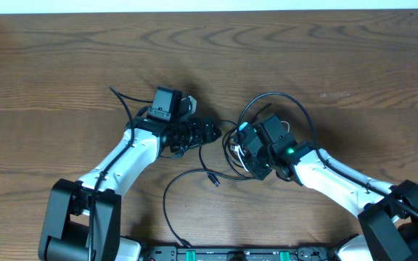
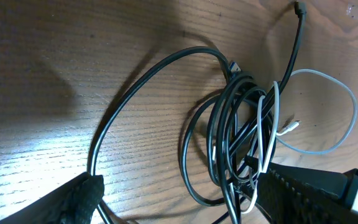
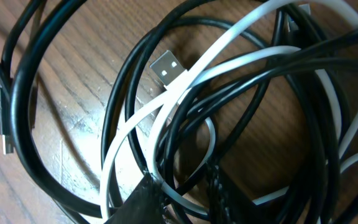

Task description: Untangle cables

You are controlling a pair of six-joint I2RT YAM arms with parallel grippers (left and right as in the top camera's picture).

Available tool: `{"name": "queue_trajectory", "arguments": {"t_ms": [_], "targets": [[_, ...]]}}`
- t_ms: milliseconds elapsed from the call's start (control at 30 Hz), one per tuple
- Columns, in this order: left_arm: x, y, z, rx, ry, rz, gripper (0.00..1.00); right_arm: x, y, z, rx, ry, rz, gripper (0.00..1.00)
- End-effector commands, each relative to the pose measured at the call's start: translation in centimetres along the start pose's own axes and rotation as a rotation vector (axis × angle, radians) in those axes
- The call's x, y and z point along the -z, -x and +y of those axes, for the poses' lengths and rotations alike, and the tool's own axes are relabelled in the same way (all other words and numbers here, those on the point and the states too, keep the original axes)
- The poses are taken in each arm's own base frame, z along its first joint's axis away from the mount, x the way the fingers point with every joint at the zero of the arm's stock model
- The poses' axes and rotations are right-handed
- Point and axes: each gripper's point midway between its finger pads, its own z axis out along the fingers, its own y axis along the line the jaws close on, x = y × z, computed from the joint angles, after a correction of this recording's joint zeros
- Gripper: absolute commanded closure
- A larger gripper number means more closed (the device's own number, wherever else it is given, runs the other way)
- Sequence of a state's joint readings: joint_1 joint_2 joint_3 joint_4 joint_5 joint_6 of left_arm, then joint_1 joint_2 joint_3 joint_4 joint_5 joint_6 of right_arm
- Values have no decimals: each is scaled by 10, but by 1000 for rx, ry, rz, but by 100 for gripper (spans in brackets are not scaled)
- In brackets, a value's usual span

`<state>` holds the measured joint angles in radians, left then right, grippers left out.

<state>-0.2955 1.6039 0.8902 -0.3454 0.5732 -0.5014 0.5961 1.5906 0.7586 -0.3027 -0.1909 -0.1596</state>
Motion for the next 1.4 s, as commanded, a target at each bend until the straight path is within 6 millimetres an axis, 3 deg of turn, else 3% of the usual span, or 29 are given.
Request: {"name": "queue_trajectory", "arguments": {"t_ms": [0, 67, 167, 267, 333, 433, 467, 533, 667, 733, 800, 867, 967, 1033, 1200, 1300, 1367], "targets": [[-1, -1, 5, 17, 15, 3, 15, -2, -1, 5, 22, 14, -9, 82], [-1, -1, 5, 17, 14, 4, 15, -3, -2, 5, 23, 16, -9, 98], [-1, -2, 5, 19, 16, 7, 15, -1, 0, 2, 22, -1, -13, 99], [-1, -3, 6, 21, 18, 10, 15, 18, 27, -3, -1, -12, -77, 99], [-1, -3, 6, 21, 18, 10, 15, 62, 63, -10, -57, -33, -152, 99], [-1, -3, 6, 21, 18, 10, 14, 114, 93, -11, -177, -9, -220, 99], [-1, -3, 5, 21, 18, 10, 15, 141, 108, -2, -219, 67, -262, 99], [-1, -2, 5, 21, 18, 9, 15, 176, 128, 18, -246, 215, -329, 99], [-1, -3, 5, 21, 17, 10, 15, 228, 154, 46, -309, 490, -420, 99], [-1, -3, 5, 21, 14, 12, 15, 241, 160, 48, -340, 569, -445, 99], [-1, -5, 0, 20, -11, 26, 15, 239, 162, 36, -409, 540, -449, 99], [-1, -7, -3, 15, -29, 37, 15, 224, 154, 10, -480, 378, -430, 99], [-1, -7, -3, 5, -30, 39, 15, 198, 120, -45, -659, 34, -338, 98], [-1, -7, -3, 2, -28, 38, 15, 188, 99, -58, -753, -57, -268, 92], [-1, -7, -2, 2, -28, 37, 15, 163, 71, -38, -785, 15, -121, 72], [-1, -7, -2, 2, -27, 37, 15, 147, 52, -28, -788, 27, -52, 72], [-1, -7, -2, 2, -27, 36, 15, 130, 40, -10, -773, 81, 1, 70]]}}
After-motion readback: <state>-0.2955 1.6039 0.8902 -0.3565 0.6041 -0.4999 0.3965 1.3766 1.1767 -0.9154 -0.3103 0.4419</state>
